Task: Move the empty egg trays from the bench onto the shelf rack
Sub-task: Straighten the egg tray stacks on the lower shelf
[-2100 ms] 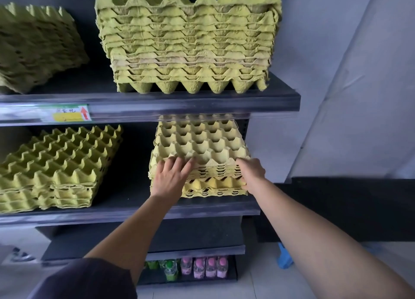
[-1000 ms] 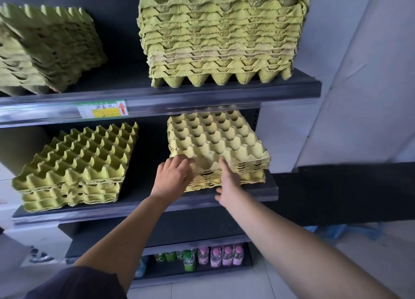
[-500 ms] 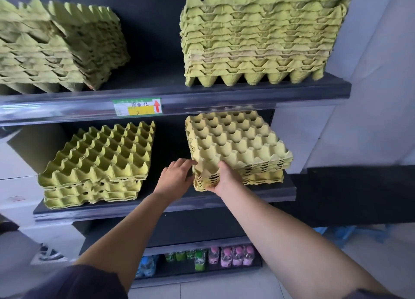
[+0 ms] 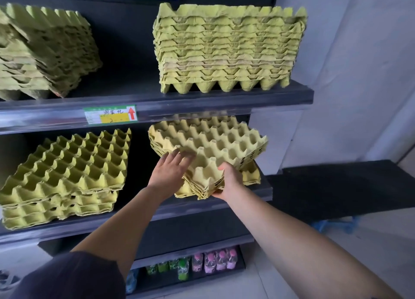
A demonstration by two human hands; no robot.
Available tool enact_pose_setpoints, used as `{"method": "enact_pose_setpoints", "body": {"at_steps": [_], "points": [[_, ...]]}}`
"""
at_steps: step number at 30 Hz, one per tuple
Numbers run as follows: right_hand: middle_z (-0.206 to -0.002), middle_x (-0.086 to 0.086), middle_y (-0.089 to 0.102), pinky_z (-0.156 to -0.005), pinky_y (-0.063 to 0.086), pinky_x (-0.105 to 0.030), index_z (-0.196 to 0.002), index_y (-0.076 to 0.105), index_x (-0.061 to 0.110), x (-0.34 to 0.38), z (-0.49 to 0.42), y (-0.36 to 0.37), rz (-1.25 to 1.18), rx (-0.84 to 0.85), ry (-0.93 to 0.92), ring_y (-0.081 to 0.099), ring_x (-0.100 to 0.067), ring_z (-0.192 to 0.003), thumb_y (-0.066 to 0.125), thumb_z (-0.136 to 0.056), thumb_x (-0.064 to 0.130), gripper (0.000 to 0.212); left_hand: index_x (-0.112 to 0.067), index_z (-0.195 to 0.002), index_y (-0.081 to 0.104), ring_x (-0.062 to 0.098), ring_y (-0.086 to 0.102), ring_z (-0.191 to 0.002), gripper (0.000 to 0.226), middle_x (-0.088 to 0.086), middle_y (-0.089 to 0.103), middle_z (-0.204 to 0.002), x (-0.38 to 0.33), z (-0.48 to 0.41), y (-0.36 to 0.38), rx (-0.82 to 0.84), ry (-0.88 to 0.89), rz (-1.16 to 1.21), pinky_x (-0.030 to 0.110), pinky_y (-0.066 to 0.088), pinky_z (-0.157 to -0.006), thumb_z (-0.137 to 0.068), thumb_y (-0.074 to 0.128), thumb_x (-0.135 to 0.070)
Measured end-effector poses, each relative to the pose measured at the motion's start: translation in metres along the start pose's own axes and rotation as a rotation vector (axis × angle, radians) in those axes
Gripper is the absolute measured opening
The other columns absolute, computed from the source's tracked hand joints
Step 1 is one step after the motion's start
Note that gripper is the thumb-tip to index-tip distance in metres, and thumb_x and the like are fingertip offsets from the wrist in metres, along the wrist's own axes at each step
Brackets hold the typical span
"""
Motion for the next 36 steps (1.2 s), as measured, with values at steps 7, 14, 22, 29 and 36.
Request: {"method": "enact_pose_setpoints", "body": {"at_steps": [7, 14, 22, 29, 36], "points": [[-0.113, -0.017, 0.057, -0.079, 0.052, -0.056, -0.108, 0.053, 0.014, 0.029, -0.013, -0.035, 0.088, 0.043, -0.036, 0.057, -0.037, -0.1, 0.056, -0.069, 0.017, 0.039, -0.025, -0.148, 0.013, 0.029, 0.012, -0.142, 0.083, 0.008, 0.016, -0.153, -0.009, -0.005, -0.01, -0.087, -0.025, -0.17, 0.044, 0.002, -0.116, -0.083, 0.064, -0.036], [-0.098, -0.018, 0.064, -0.073, 0.057, -0.046, -0.102, 0.058, 0.007, 0.049, -0.03, -0.071, 0.24, 0.078, -0.072, 0.063, -0.032, -0.086, 0.058, -0.074, 0.021, 0.031, -0.024, -0.137, 0.039, 0.035, 0.038, -0.128, 0.071, 0.013, 0.043, -0.134, -0.03, -0.021, -0.008, -0.075, 0.032, -0.25, 0.051, 0.014, -0.113, -0.076, 0.073, -0.034], [-0.096, -0.015, 0.066, -0.079, 0.056, -0.047, -0.09, 0.061, 0.013, 0.068, -0.057, -0.086, 0.319, 0.037, -0.145, 0.064, -0.032, -0.091, 0.059, -0.07, 0.034, 0.03, -0.025, -0.112, 0.059, 0.024, 0.059, -0.098, 0.053, 0.004, 0.06, -0.109, -0.056, -0.036, -0.007, -0.134, -0.009, -0.226, 0.046, 0.038, -0.096, -0.065, 0.08, -0.038], [-0.098, -0.006, 0.062, -0.089, 0.05, -0.043, -0.093, 0.059, 0.019, 0.095, -0.079, -0.081, 0.191, 0.02, -0.295, 0.057, -0.026, -0.095, 0.06, -0.082, 0.032, 0.017, -0.023, -0.13, 0.041, 0.025, 0.046, -0.117, 0.051, 0.007, 0.047, -0.127, -0.085, -0.064, -0.002, -0.125, -0.144, -0.114, 0.048, 0.021, -0.107, -0.087, 0.058, -0.043], [-0.138, -0.005, 0.048, -0.083, 0.043, -0.027, -0.142, 0.037, 0.014, 0.08, -0.098, -0.081, 0.5, 0.056, -0.309, 0.05, -0.024, -0.119, 0.051, -0.092, 0.01, 0.052, -0.025, -0.139, 0.029, 0.023, 0.04, -0.123, 0.058, 0.005, 0.04, -0.133, -0.095, -0.064, 0.036, 0.064, -0.198, -0.058, 0.04, 0.027, -0.104, -0.089, 0.055, -0.041]]}}
Point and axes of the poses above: each hand's wrist, its own z-axis away from the middle knuckle, its own y-axis out of the palm, x = y × z, the point moved 3 cm from there along -z, towards the middle knuckle
